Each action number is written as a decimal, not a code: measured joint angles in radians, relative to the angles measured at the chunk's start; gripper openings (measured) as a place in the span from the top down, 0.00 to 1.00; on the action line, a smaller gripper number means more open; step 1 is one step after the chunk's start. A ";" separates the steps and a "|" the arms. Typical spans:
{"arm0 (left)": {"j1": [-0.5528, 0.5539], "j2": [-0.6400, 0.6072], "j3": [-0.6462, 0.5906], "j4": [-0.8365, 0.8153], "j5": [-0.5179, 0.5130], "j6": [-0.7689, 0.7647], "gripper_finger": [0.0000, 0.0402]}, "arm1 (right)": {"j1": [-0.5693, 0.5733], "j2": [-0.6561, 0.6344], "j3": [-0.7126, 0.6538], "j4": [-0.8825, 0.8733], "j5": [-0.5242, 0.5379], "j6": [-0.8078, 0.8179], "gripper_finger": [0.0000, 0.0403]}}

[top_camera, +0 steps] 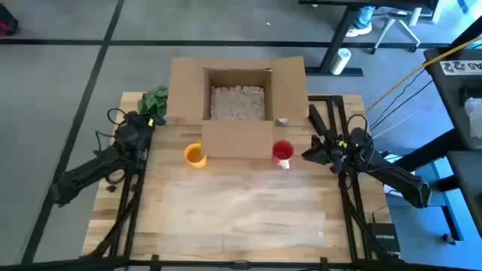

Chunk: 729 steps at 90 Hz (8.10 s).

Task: Wrap mug

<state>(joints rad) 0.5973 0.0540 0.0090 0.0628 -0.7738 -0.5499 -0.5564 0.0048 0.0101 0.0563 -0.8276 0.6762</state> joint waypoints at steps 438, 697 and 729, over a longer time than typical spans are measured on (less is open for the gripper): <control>-0.191 0.486 0.595 -0.476 0.571 0.652 1.00 | 0.049 0.664 0.978 -0.812 0.442 -0.578 0.83; -0.624 0.753 0.602 -0.658 0.610 0.269 1.00 | 0.256 1.269 0.843 -0.771 0.669 -0.453 0.83; -0.624 0.753 0.556 -0.645 0.610 0.254 1.00 | 0.257 1.269 0.843 -0.778 0.685 -0.446 0.83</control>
<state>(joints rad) -0.0265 0.8070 0.5647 -0.5826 -0.1635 -0.2963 -0.2994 1.2740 0.8532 -0.7216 -0.1425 0.2302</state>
